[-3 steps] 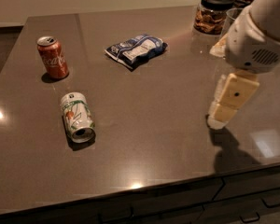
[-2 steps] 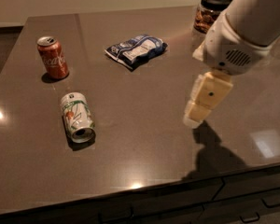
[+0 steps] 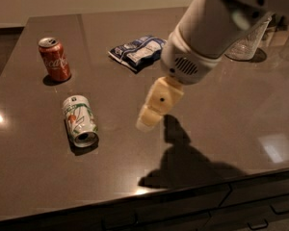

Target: Pick 7up can

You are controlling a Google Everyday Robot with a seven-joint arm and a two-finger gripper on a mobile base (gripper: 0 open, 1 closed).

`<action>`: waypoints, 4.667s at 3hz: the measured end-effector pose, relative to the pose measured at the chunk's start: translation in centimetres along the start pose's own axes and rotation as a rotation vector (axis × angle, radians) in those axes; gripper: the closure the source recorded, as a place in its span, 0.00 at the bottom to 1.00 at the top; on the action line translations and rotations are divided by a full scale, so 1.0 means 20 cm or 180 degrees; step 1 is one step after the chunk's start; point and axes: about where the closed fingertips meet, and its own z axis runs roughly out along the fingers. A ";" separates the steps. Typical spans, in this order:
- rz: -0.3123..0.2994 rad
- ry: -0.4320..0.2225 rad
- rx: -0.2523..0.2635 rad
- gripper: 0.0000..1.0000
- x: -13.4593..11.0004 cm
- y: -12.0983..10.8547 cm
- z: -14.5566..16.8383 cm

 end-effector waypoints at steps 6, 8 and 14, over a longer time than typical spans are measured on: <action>0.0729 0.0604 0.0087 0.00 -0.61 0.36 0.60; 0.0838 0.0656 0.0110 0.00 -0.66 0.29 0.75; 0.0357 0.0338 -0.0192 1.00 -0.72 0.05 0.31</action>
Offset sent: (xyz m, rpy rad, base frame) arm 0.0128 0.1005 -0.0618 -0.0757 0.1110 -0.3166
